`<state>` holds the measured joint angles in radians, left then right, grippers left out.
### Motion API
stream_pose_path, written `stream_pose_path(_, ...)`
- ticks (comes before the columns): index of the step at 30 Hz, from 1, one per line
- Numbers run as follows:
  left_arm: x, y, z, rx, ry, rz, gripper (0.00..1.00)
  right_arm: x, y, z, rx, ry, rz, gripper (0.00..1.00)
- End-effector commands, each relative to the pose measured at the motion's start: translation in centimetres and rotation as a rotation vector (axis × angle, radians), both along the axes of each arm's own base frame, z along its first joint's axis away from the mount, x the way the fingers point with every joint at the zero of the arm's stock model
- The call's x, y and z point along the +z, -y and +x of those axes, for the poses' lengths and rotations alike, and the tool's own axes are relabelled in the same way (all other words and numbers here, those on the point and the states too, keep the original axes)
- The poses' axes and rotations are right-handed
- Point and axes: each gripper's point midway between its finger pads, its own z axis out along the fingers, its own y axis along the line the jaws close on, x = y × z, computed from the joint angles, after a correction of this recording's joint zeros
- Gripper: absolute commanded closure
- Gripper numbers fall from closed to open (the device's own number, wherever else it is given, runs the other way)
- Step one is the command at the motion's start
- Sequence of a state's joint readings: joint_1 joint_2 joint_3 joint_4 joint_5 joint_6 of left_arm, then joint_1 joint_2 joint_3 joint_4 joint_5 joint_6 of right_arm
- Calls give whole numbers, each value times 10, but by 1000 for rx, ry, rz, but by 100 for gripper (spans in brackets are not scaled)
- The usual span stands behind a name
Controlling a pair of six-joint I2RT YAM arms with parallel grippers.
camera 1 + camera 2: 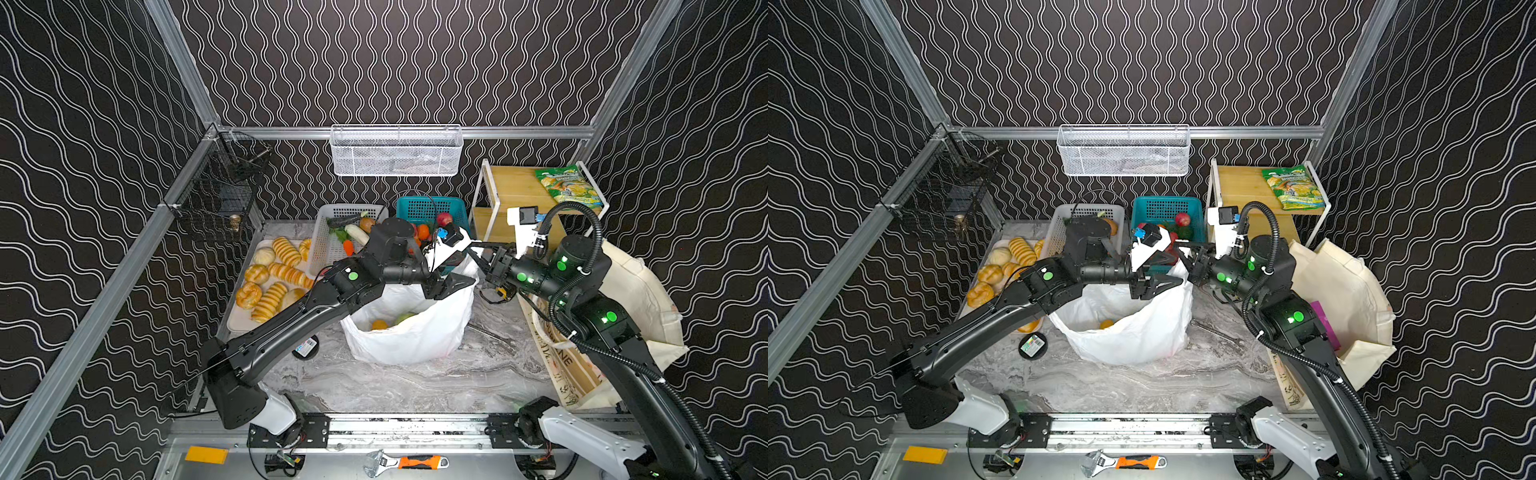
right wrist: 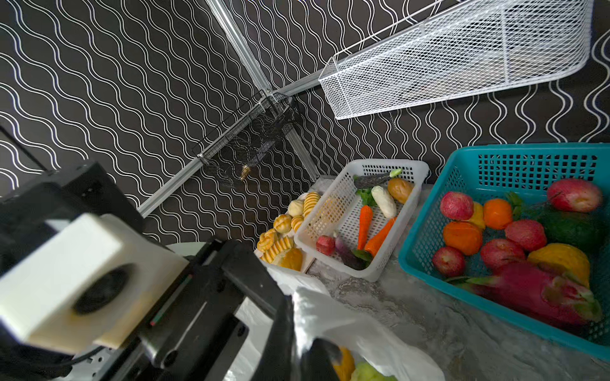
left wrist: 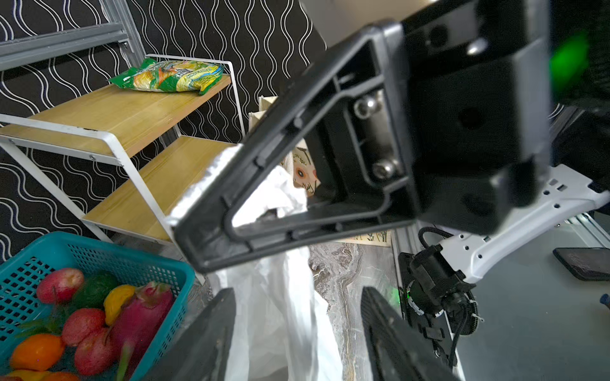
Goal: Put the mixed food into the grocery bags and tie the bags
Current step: 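Bring both grippers together above the bag, gathering its handles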
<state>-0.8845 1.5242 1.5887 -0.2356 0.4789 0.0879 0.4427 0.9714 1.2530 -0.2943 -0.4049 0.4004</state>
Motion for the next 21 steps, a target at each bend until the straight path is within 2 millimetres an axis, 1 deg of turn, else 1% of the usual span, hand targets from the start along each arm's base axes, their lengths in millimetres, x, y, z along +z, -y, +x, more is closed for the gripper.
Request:
stream_pose_path(1,16,8,1,-20,32,-59,48,3,2,0,-13,0,7,90)
stream_pose_path(3,17,11,0,-28,17,-72,57,4,3,-2,-14,5,8,89)
stream_pose_path(4,19,11,0,-29,8,-79,63,4,4,-1,-17,4,7,88)
stream_pose_path(5,20,10,0,-26,-2,-88,72,3,4,-2,-16,6,2,84)
stream_pose_path(6,20,10,0,-25,-9,-93,88,3,4,-3,-12,15,-5,77)
stream_pose_path(7,21,9,1,-9,-21,-94,100,3,3,-6,-2,37,-20,69)
stream_pose_path(9,21,3,7,39,-65,-81,100,4,6,-13,9,93,-45,63)
stream_pose_path(12,18,-2,6,40,-101,-63,100,8,20,-18,-61,162,-73,46)
stream_pose_path(14,22,-8,3,38,-112,-90,100,13,31,-25,-101,233,-96,39)
stream_pose_path(17,27,-16,0,33,-118,-133,100,17,44,-37,-144,348,-134,34)
stream_pose_path(19,31,-21,-3,20,-103,-144,100,13,53,-38,-194,396,-162,32)
stream_pose_path(21,31,-24,-9,-9,-79,-138,100,4,55,-42,-195,451,-200,30)
